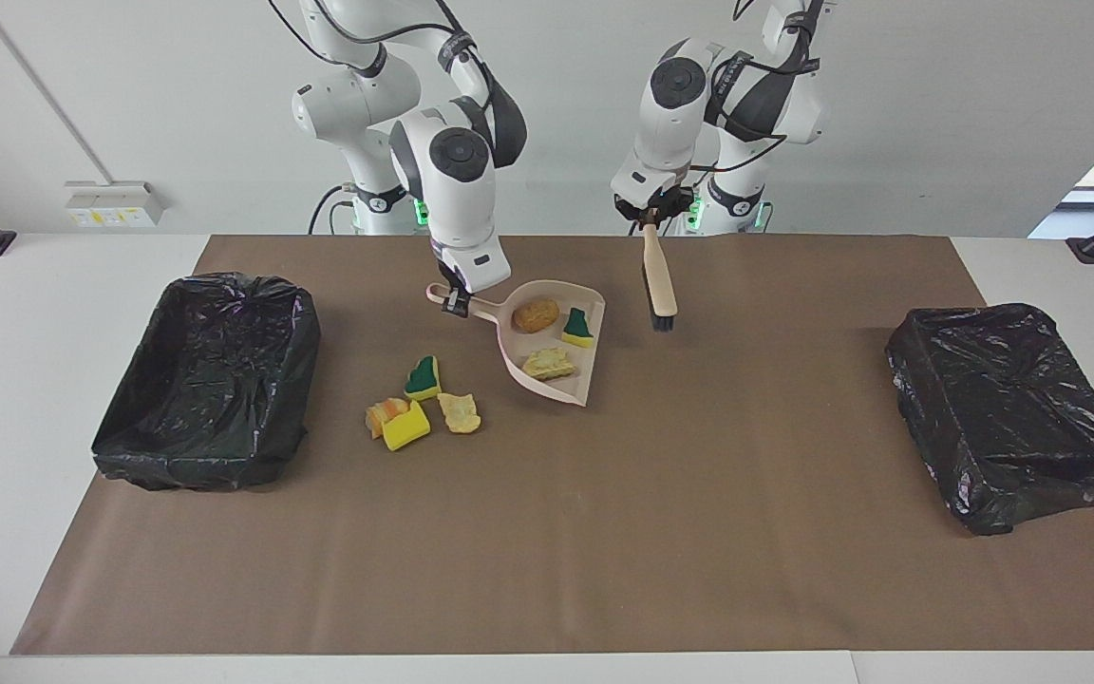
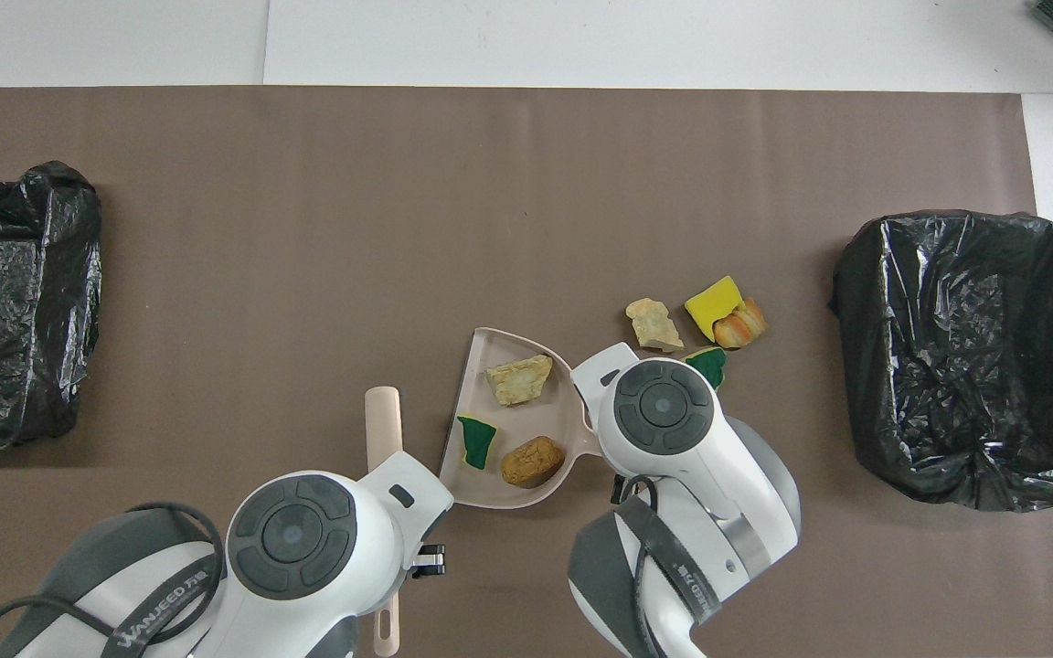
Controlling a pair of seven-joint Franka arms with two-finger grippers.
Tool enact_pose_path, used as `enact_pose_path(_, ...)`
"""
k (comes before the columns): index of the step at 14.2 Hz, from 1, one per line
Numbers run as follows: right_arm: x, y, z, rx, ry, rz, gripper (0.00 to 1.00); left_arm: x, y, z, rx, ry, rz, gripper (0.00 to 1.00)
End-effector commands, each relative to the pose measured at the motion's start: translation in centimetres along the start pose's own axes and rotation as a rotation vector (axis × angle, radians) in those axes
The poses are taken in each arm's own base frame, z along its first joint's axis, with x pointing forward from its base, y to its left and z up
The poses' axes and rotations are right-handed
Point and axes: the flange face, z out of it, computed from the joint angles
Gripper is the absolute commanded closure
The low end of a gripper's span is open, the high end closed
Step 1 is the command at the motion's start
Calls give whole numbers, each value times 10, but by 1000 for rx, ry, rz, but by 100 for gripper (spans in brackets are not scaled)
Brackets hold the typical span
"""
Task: Sweep and dump trash in bin
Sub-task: 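Carry the loaded dustpan with the right gripper to the black bag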
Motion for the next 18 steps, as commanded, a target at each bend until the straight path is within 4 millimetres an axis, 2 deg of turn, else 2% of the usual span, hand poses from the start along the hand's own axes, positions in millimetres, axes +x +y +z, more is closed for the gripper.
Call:
enact_pose_path(1, -49, 14, -30, -2, 36, -23, 100, -38, 17, 27, 14, 55, 3, 100)
enact_pose_path(3, -101, 33, -47, -12, 54, -16, 100, -59, 34, 52, 19, 67, 29, 100)
enact_pose_path(6, -184, 73, -65, -20, 74, -53, 100, -85, 61, 82, 8, 102, 2, 100)
enact_pose_path(8, -240, 94, -66, -3, 82, -26, 100, -83, 65, 96, 10, 102, -3, 100)
enact_pose_path(10, -286, 118, -72, -3, 76, -30, 100, -82, 66, 98, 4, 89, 1, 100)
enact_pose_path(12, -323, 138, -92, -3, 51, -6, 100, -81, 66, 100, -1, 71, -9, 100)
enact_pose_path(14, -368, 156, -104, 10, 6, -15, 100, -78, 66, 102, -21, 40, 1, 100)
enact_pose_path(17, -440, 165, -110, -8, -64, -92, 100, -67, 63, 104, -33, 11, 0, 100)
enact_pose_path(18, -462, 164, -111, -11, -87, -92, 100, -66, 63, 103, -34, 10, 9, 92)
